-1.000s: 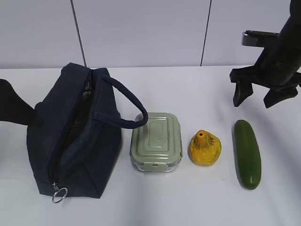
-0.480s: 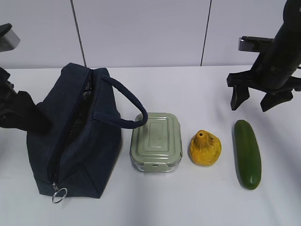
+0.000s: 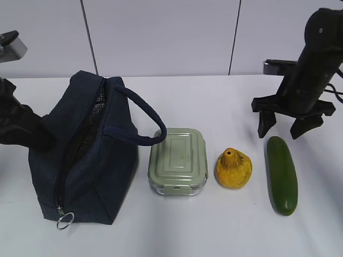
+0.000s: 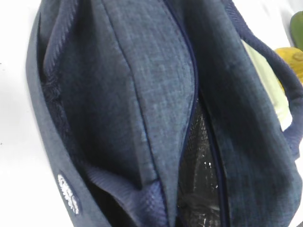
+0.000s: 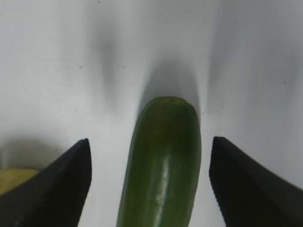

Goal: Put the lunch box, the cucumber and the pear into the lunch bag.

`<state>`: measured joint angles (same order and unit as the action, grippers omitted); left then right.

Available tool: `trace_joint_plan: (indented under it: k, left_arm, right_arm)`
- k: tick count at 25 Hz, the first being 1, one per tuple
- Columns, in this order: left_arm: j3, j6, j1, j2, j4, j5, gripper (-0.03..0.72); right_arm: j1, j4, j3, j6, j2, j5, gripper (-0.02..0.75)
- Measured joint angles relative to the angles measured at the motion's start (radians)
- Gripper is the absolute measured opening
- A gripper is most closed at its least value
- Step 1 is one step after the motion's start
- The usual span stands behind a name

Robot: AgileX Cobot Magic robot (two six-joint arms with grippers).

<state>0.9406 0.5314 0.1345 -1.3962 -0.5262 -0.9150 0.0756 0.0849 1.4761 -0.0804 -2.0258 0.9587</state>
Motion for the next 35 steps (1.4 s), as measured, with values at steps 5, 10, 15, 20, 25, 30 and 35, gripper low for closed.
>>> trace_joint_plan:
  k: [5, 10, 15, 20, 25, 30, 35]
  left_arm:
    - [0.000, 0.002, 0.000, 0.000, 0.000, 0.001, 0.003]
    - [0.000, 0.008, 0.000, 0.000, -0.001, 0.001, 0.003]
    - [0.000, 0.014, 0.000, 0.000, -0.002, 0.004, 0.003]
    - [0.000, 0.013, 0.000, 0.000, -0.003, 0.006, 0.003]
    - [0.000, 0.013, 0.000, 0.000, -0.004, 0.009, 0.003]
    - [0.000, 0.013, 0.000, 0.000, -0.005, 0.014, 0.003]
    - [0.000, 0.013, 0.000, 0.000, -0.009, 0.014, 0.003]
  right_arm:
    - [0.000, -0.011, 0.000, -0.002, -0.052, 0.006, 0.591]
    - [0.000, -0.034, 0.002, -0.010, -0.096, 0.028, 0.563]
    - [0.000, -0.047, 0.009, -0.012, -0.098, 0.030, 0.387]
    - [0.000, -0.028, 0.067, 0.010, -0.048, 0.028, 0.384]
    - [0.000, 0.251, 0.141, 0.196, 0.104, 0.018, 0.384]
    - [0.032, 0.663, 0.160, 0.494, 0.206, -0.029, 0.383]
    - [0.158, 0.979, 0.161, 0.788, 0.215, -0.126, 0.383]
